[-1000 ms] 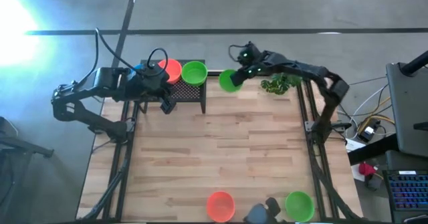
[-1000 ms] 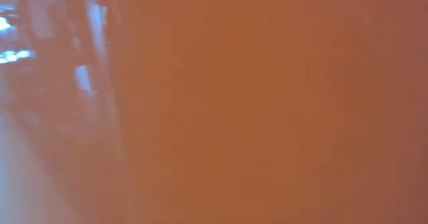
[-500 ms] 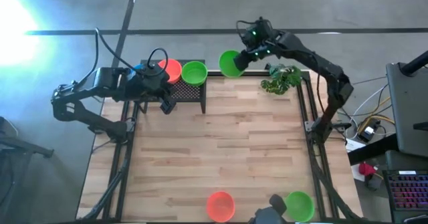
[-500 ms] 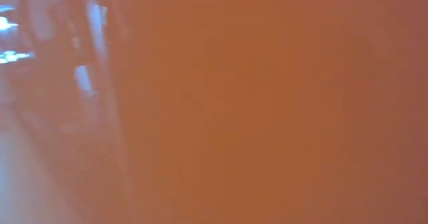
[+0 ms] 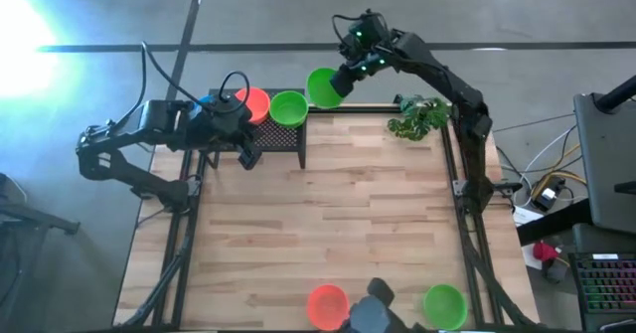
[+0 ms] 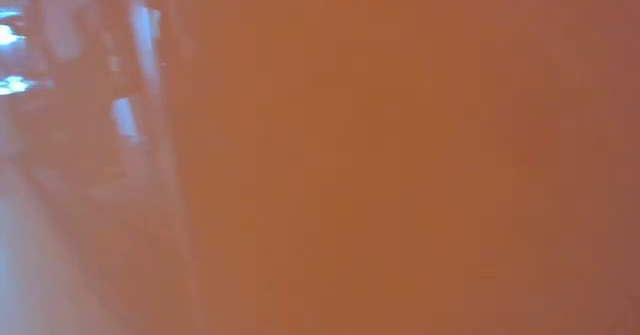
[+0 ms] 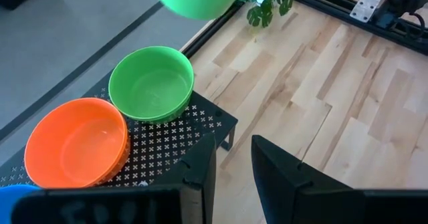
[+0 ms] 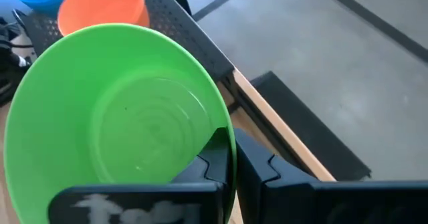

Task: Pick & Place Mini bowls
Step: Stack the green bowl on top of the green bowl on the shelf

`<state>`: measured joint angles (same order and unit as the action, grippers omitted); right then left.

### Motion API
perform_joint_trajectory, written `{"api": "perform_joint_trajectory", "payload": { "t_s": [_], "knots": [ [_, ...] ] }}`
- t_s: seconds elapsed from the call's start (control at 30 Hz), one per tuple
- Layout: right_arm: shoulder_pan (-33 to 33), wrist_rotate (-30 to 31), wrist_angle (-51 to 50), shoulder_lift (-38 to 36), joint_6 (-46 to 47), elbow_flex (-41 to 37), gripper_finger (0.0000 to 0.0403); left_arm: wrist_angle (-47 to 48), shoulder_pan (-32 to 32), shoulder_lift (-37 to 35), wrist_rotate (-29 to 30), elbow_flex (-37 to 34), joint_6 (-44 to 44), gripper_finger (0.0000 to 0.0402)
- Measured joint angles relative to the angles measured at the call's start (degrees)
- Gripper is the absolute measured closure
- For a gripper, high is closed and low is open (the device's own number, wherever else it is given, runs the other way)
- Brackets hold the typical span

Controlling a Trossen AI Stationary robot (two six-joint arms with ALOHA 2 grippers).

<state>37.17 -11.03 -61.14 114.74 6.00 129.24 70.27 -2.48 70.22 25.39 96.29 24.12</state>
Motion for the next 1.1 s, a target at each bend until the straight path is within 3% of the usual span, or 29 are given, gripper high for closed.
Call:
{"api": "perform_joint_trajectory", "payload": {
  "t_s": [0.17,0.47,0.77,1.1],
  "knots": [
    [-1.31,-1.48,0.40,4.61,-0.04,5.82,0.0395,-0.05,0.00,0.00,0.00,0.00,0.04,0.0312],
    [-2.84,-4.08,10.12,6.65,0.94,4.40,0.0395,-0.03,0.00,0.00,0.00,0.00,1.09,0.0312],
    [-3.87,-4.03,12.97,7.30,1.30,4.15,0.0394,-0.05,-0.02,0.00,0.17,0.00,1.25,0.0312],
    [-5.29,-3.30,20.82,7.32,2.39,-1.96,0.0394,-0.27,-0.02,0.00,0.20,0.00,1.53,0.0312]
  ]
}}
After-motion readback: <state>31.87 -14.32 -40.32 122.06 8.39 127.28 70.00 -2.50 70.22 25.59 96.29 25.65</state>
